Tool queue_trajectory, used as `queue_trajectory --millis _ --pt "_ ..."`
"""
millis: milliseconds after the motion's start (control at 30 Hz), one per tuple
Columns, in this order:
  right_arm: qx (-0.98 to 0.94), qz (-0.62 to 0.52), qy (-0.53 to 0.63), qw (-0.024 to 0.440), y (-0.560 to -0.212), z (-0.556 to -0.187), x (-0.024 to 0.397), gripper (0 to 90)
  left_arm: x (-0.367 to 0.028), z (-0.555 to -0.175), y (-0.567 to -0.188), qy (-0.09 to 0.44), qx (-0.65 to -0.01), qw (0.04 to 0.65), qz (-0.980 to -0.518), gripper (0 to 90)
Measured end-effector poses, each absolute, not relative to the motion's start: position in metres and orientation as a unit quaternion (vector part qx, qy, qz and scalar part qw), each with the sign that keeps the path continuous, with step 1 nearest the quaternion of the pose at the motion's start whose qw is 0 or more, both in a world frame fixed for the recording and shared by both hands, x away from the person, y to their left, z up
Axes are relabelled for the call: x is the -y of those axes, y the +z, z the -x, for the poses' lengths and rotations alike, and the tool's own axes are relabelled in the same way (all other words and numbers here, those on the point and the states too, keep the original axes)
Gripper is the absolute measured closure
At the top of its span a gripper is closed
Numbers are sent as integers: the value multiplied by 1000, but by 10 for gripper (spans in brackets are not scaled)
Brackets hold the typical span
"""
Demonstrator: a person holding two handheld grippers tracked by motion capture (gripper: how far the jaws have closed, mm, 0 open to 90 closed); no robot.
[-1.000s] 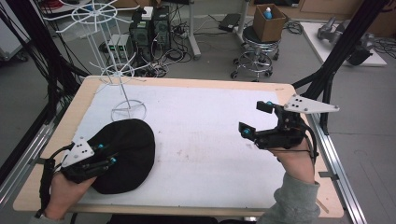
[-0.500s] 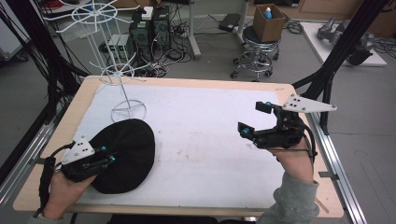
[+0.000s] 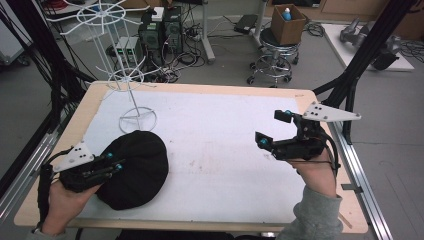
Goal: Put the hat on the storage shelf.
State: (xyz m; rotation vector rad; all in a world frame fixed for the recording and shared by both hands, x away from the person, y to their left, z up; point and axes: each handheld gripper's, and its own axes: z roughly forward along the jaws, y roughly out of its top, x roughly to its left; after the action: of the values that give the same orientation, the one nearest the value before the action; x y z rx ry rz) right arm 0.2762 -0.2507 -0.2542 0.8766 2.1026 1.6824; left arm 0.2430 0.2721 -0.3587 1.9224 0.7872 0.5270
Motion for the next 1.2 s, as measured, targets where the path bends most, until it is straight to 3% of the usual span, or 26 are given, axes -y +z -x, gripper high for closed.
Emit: queue_trajectory --millis 500,1200 --pt "-733 -319 582 153 -258 -271 257 8 -270 -233 -319 186 -307 526 -771 732" --pt "-736 -322 577 146 -261 -271 256 8 -292 -225 -269 187 -295 546 -761 733"
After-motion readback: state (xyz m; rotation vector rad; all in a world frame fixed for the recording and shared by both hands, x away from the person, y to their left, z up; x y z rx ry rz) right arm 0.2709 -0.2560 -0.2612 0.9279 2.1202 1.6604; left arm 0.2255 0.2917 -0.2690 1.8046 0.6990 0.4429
